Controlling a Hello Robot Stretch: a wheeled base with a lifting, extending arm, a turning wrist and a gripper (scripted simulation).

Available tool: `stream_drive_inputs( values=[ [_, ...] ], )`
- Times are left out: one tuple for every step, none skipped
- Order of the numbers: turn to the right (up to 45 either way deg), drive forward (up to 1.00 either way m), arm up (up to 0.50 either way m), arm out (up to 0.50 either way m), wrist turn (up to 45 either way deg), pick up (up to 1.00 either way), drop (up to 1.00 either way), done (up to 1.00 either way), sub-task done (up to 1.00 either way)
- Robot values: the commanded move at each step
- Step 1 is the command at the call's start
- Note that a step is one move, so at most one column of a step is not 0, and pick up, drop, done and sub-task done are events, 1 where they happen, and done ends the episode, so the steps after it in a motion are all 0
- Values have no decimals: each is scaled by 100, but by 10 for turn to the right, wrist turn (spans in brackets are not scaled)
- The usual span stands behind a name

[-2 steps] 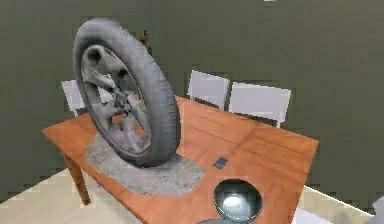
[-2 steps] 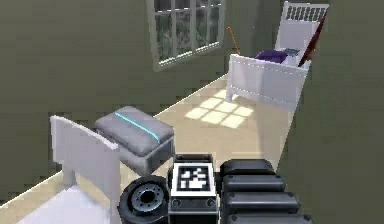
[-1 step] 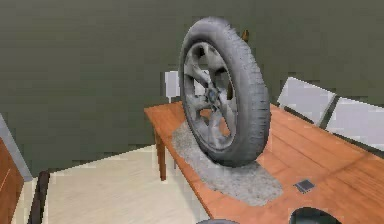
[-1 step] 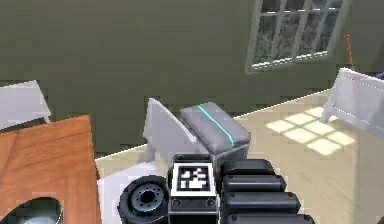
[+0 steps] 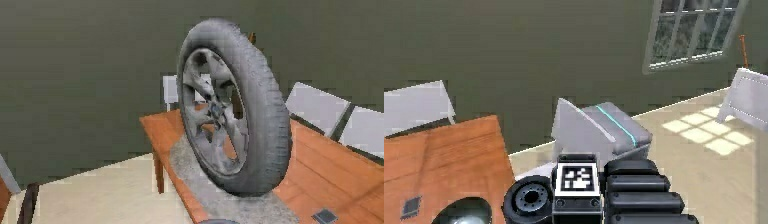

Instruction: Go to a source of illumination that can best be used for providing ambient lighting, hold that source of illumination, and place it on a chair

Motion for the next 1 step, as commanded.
stream_drive_inputs(
  values=[
    [450,0,0,0,0,0,0,0,0]
  ],
)
